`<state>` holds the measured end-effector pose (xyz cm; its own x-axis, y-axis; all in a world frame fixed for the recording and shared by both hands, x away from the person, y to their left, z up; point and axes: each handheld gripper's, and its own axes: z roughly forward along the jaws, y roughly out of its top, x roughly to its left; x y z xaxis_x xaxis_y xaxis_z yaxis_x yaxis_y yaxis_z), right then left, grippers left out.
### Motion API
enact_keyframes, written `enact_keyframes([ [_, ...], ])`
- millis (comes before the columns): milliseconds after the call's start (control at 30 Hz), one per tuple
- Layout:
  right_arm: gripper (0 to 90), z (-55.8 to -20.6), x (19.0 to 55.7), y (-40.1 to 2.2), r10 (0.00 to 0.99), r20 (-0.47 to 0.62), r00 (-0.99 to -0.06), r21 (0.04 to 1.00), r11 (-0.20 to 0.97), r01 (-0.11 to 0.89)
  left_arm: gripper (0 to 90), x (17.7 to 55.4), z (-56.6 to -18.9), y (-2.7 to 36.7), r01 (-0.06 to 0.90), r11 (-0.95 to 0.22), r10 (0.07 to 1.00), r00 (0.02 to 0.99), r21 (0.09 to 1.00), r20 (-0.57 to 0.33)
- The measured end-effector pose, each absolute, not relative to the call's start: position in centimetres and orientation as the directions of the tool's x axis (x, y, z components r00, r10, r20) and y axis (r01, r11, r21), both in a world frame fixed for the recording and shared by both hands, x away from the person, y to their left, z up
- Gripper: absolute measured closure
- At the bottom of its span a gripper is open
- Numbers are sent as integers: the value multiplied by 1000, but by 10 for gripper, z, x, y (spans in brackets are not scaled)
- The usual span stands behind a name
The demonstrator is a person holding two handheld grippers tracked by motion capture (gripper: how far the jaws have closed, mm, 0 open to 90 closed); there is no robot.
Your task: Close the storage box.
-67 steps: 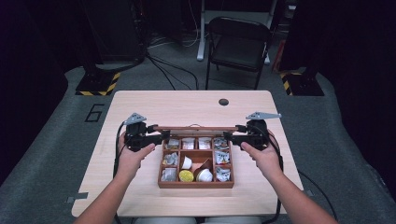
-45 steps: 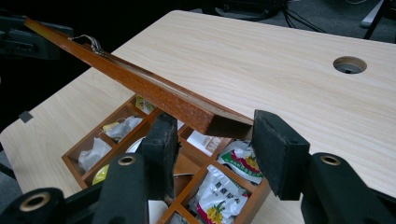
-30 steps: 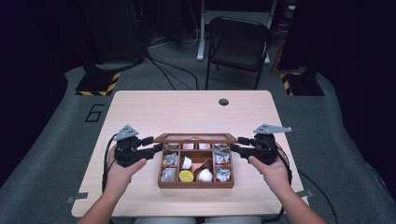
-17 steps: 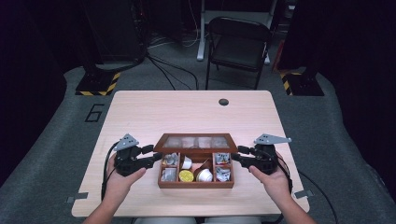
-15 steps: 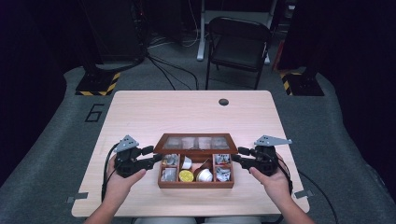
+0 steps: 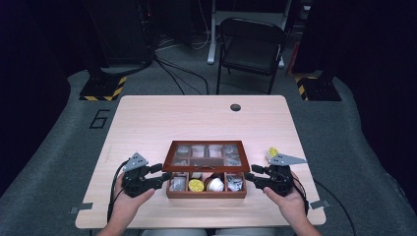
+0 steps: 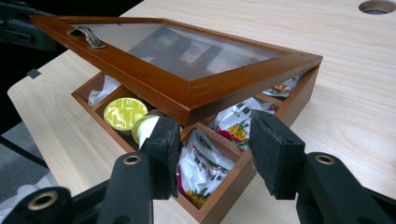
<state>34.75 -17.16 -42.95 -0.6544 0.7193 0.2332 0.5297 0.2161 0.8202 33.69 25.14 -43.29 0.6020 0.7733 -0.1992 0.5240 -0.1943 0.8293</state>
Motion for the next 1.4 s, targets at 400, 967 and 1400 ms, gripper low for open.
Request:
enact_keyframes([
  [400,532,-448,338,-173,728,218,-650,799,250,547,466,327,-453,250,537,-225,778,602,813,-182],
  [967,526,-464,331,-164,726,157,-669,783,322,533,466,322,-470,249,558,-261,777,606,788,-172],
  [1400,510,-473,334,-163,725,163,-669,759,341,555,465,318,-477,246,570,-270,778,604,776,-174],
])
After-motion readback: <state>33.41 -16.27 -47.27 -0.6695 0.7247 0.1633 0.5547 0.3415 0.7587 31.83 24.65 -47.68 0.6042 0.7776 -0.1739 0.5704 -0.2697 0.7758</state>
